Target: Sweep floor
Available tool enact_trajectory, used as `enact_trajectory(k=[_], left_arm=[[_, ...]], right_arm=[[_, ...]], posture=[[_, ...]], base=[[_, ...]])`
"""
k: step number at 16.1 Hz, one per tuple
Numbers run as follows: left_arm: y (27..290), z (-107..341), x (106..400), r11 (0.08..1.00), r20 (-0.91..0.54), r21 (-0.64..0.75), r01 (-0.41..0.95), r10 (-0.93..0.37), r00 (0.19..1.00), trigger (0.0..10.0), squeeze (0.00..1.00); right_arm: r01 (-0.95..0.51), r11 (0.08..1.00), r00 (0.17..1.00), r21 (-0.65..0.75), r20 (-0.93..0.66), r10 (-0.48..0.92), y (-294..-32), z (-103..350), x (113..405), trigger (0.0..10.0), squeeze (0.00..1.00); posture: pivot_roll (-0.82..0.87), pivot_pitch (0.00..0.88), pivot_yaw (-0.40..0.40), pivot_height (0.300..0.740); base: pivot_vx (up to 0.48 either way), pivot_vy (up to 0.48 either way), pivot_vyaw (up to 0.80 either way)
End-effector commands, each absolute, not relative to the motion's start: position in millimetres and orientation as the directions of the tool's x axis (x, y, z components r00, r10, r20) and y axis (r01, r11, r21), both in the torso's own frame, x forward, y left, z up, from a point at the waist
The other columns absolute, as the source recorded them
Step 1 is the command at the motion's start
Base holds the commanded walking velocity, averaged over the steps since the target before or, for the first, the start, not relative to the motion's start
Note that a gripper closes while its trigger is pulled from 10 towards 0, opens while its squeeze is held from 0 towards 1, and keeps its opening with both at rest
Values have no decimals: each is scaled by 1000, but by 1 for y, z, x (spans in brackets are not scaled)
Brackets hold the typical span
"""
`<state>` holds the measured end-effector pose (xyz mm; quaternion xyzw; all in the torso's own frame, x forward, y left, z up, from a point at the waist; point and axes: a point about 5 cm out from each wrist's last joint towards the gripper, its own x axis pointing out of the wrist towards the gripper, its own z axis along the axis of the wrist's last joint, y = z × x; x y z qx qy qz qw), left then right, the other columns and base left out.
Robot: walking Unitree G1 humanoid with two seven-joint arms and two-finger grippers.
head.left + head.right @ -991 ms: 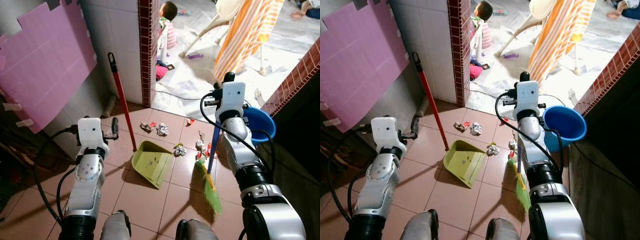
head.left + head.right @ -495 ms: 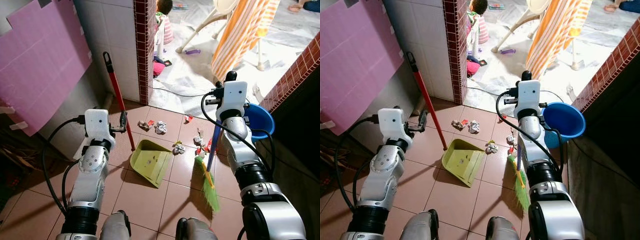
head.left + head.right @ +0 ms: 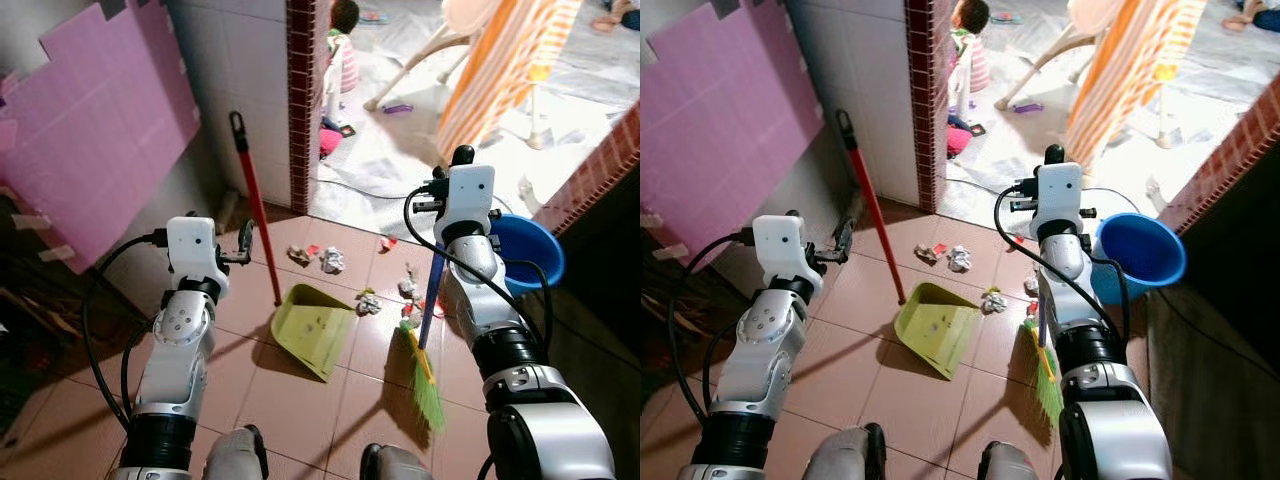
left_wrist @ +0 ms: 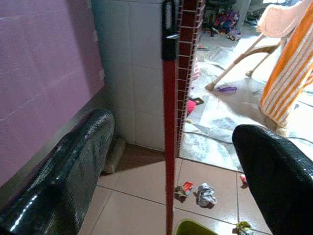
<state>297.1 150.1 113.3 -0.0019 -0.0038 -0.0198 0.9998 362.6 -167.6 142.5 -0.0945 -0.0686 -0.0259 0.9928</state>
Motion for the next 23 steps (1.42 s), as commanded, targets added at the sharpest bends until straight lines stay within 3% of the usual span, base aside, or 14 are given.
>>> enact_trajectory(k=[1,10,16,23], left_arm=[[150,114,296,999,5,3,51,-51,999,10000,0],[143,110,294,998,-27,-7,67,-67,997,10000,0],[141,110,292,997,-36,-20,68,-69,997,10000,0],[141,110,289,998,-36,-8,57,-57,998,10000,0]], right_arm=[[65,980,983,-186,179,-32,-168,153,366,10000,0],[68,980,982,-185,186,-34,-172,155,368,10000,0],[75,979,982,-189,187,-40,-174,155,368,10000,0],[85,977,981,-195,190,-47,-179,157,369,10000,0]], posture=[[32,121,-38,740],[31,122,-35,740],[32,126,-34,740],[28,124,-34,740]], base=[[424,0,0],[425,0,0],[325,347,0],[0,0,0]])
